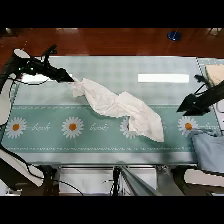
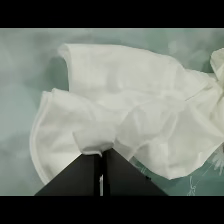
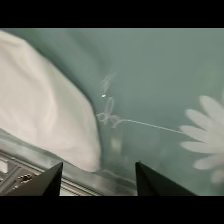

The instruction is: Fold the shirts.

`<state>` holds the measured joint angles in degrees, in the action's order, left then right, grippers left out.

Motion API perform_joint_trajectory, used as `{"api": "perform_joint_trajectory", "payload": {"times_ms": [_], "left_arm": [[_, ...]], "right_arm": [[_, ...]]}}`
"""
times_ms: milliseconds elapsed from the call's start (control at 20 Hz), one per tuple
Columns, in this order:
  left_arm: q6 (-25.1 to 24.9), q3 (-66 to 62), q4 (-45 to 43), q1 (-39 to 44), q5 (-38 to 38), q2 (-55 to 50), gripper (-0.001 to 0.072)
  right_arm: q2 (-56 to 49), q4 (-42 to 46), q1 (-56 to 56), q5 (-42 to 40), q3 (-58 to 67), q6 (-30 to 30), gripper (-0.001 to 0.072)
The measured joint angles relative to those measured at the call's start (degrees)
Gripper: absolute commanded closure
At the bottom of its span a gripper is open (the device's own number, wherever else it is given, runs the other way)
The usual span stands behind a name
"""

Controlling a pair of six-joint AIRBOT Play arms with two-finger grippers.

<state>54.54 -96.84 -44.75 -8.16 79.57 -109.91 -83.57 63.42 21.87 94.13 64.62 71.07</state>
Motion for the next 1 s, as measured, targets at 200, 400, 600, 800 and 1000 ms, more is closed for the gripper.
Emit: {"api": "perform_joint_trajectory", "payload": {"times_ms": [200,400,600,800,1000], "left_arm": [[1.62,-0.33,-0.02,0.00,1.53,0.33,0.0680],[2.75,-0.42,-0.02,0.00,2.89,1.14,0.0679],[3.54,-0.44,-0.07,0.00,3.34,2.49,0.0682],[3.85,-3.15,-0.61,-0.09,3.58,6.12,0.0682],[4.96,-9.18,-0.87,-0.11,3.50,13.51,0.0683]], "right_arm": [[0.00,-6.05,-4.07,-7.58,-12.17,-4.74,0.0113],[0.00,-9.57,-8.41,-13.90,-18.51,-7.56,0.0270],[0.07,-13.88,-13.77,-19.12,-20.79,-8.57,0.0685],[4.17,-22.27,-16.26,-18.23,-19.50,-9.49,0.0685],[15.04,-27.47,-13.92,-14.56,-11.15,-7.78,0.0685]]}}
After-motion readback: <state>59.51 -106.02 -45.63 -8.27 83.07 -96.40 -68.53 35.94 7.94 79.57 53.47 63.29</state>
